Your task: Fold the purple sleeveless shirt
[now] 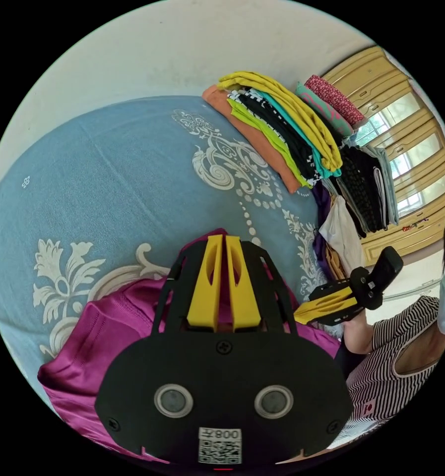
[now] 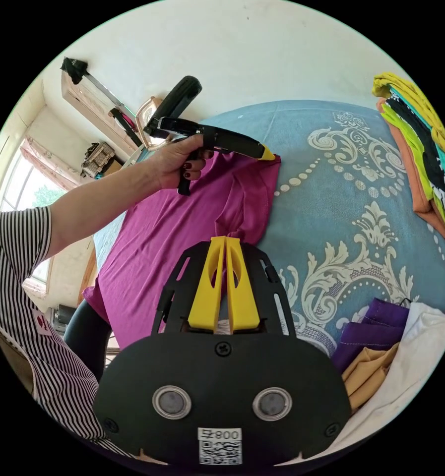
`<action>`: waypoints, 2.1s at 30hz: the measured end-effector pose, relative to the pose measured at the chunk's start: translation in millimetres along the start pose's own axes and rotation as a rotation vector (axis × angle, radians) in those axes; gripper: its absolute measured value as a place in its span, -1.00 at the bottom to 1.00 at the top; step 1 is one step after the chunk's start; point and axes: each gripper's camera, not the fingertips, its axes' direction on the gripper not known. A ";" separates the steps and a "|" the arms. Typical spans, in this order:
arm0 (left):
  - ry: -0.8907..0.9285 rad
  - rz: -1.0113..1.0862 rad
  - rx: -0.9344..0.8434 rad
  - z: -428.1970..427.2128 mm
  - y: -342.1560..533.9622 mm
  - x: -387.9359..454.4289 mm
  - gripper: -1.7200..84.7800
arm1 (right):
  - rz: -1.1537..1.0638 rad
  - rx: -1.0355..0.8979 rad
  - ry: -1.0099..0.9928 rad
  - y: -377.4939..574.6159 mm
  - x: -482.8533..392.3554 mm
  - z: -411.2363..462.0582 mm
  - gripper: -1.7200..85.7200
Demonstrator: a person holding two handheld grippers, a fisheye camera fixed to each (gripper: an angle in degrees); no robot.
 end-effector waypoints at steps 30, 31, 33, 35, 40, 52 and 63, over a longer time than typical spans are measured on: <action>-0.210 -0.206 0.299 -164.6 242.0 53.7 -0.95 | -0.011 0.030 0.122 -69.4 -59.2 34.4 -0.96; -0.243 -0.229 0.302 -172.7 252.5 49.4 -0.95 | -0.024 0.030 0.147 -73.9 -66.3 36.5 -0.96; -0.317 -0.340 0.292 -203.2 290.7 21.9 -0.95 | -0.029 0.026 0.164 -85.8 -76.7 41.4 -0.96; -0.352 -0.416 0.301 -223.4 315.2 -1.5 -0.96 | -0.050 0.050 0.133 -114.4 -92.7 50.3 -0.96; -0.417 -0.544 0.300 -256.1 356.5 -47.5 -0.96 | -0.143 0.067 0.198 -203.9 -129.1 90.8 -0.96; -0.492 -0.569 0.296 -316.7 417.2 -95.9 -0.96 | 0.014 -0.065 0.222 -336.0 -123.1 202.6 -0.96; -0.324 -0.737 0.676 -398.5 615.5 -43.6 -0.88 | 0.020 0.031 0.207 -333.7 -181.0 210.6 -0.96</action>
